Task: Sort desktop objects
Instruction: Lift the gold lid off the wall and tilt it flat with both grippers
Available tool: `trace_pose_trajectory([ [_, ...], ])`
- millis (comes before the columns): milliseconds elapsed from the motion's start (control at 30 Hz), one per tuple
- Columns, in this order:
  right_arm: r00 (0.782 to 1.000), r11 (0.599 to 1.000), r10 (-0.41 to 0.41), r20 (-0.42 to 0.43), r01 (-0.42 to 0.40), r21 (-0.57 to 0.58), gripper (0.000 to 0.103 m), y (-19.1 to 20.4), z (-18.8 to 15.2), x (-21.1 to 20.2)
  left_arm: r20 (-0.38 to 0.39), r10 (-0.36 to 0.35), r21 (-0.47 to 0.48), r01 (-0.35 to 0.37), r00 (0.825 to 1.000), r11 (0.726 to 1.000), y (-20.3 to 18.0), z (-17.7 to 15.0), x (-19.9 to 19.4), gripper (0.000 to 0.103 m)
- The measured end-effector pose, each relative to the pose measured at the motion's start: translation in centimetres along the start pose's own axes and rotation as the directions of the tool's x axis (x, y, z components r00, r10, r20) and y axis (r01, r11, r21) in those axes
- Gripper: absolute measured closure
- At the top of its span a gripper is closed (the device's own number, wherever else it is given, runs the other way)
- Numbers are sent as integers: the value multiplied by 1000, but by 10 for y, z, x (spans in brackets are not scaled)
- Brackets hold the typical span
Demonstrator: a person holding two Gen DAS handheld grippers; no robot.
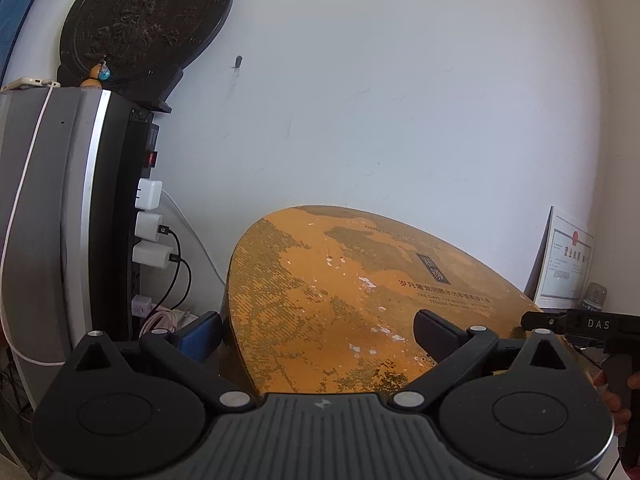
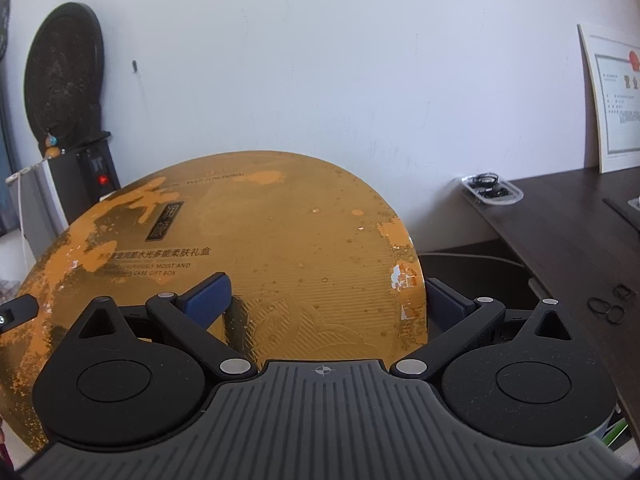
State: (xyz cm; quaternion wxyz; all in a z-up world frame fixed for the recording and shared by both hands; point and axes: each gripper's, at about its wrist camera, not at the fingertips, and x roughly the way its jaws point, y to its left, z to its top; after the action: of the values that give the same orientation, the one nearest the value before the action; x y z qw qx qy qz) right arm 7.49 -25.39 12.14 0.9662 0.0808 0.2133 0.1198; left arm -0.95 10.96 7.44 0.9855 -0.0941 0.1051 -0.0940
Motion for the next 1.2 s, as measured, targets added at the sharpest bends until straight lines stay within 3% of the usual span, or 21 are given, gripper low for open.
trace_pose_trajectory([
  [367, 996, 1000, -11, -88, 10, -13, 0, -4, -17, 35, -104, 25, -18, -27, 994, 999, 12, -24, 36, 3],
  [1200, 982, 998, -47, -183, 41, -38, 0, 0, -32, 100, -215, 43, -63, -58, 976, 996, 40, -46, 97, 3],
])
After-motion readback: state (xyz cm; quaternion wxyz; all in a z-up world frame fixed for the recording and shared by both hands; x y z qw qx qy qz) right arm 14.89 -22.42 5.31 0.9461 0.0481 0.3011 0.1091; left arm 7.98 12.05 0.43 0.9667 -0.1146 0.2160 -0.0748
